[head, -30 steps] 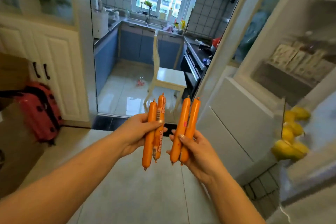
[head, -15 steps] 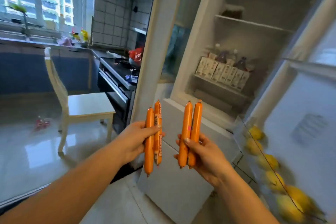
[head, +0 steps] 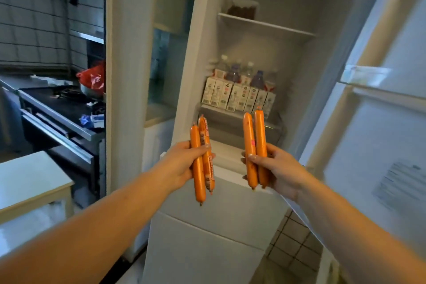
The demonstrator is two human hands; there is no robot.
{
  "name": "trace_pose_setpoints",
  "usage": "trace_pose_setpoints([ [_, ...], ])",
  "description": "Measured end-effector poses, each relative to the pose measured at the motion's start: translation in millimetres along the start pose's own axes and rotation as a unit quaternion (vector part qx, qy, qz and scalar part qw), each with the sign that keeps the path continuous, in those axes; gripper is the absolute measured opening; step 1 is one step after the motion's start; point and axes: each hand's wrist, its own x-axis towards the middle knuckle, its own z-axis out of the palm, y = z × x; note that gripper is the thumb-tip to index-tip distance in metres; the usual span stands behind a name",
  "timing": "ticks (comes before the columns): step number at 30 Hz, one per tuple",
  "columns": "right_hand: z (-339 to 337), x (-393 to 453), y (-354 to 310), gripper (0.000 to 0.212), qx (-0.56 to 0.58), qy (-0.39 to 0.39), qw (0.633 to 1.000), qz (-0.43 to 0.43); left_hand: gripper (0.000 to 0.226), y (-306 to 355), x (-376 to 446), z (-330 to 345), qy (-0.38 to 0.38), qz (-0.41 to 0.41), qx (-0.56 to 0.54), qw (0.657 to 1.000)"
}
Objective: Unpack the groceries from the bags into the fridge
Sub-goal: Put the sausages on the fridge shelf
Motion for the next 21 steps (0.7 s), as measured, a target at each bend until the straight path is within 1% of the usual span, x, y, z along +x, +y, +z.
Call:
trace_pose_setpoints([
  [3,-12.5,57.8,-15.8,0.05,-0.003,0.009,1.0,-0.007,0.011,15.9,53.3,0.5,-0.013,0.016,0.006,1.0],
  [5,-20.0,97.0,-28.8,0.044,-0.01,0.005,1.0,-0.028,0.011,27.0,89.3,2.4,-0.021,0.022,0.009,0.999],
  [7,-29.1,138.4,-43.0,0.033,-0.032,0.021,0.998,-0.041,0.014,39.5,126.3,6.7,-0.027,0.023,0.008,0.999],
  [8,-34.2,157.9,-49.8,0.032,-0.047,0.03,0.998,-0.043,0.016,45.1,144.0,9.4,-0.029,0.023,0.008,0.999],
  [10,-48.1,195.2,-62.6,0.039,-0.068,0.036,0.996,-0.04,0.021,54.3,177.8,15.5,-0.036,0.027,0.002,0.999],
  [12,-63.3,225.8,-69.8,0.043,-0.078,0.036,0.996,-0.025,0.02,59.9,208.8,20.2,-0.045,0.023,0.006,0.999],
  [15,-87.7,262.8,-68.3,0.039,-0.111,0.055,0.992,-0.004,0.014,61.0,249.9,24.6,-0.066,0.007,0.013,0.998],
  [17,-104.8,285.7,-65.5,0.041,-0.129,0.08,0.988,-0.004,0.015,60.1,276.4,27.0,-0.079,-0.008,0.005,0.997],
  [19,-117.5,299.1,-64.0,0.038,-0.15,0.108,0.983,-0.013,0.018,58.2,299.8,28.1,-0.094,-0.025,-0.003,0.995],
  [21,-126.9,305.2,-63.4,0.032,-0.216,0.134,0.967,-0.024,0.028,54.2,319.2,27.6,-0.113,-0.042,-0.015,0.993],
])
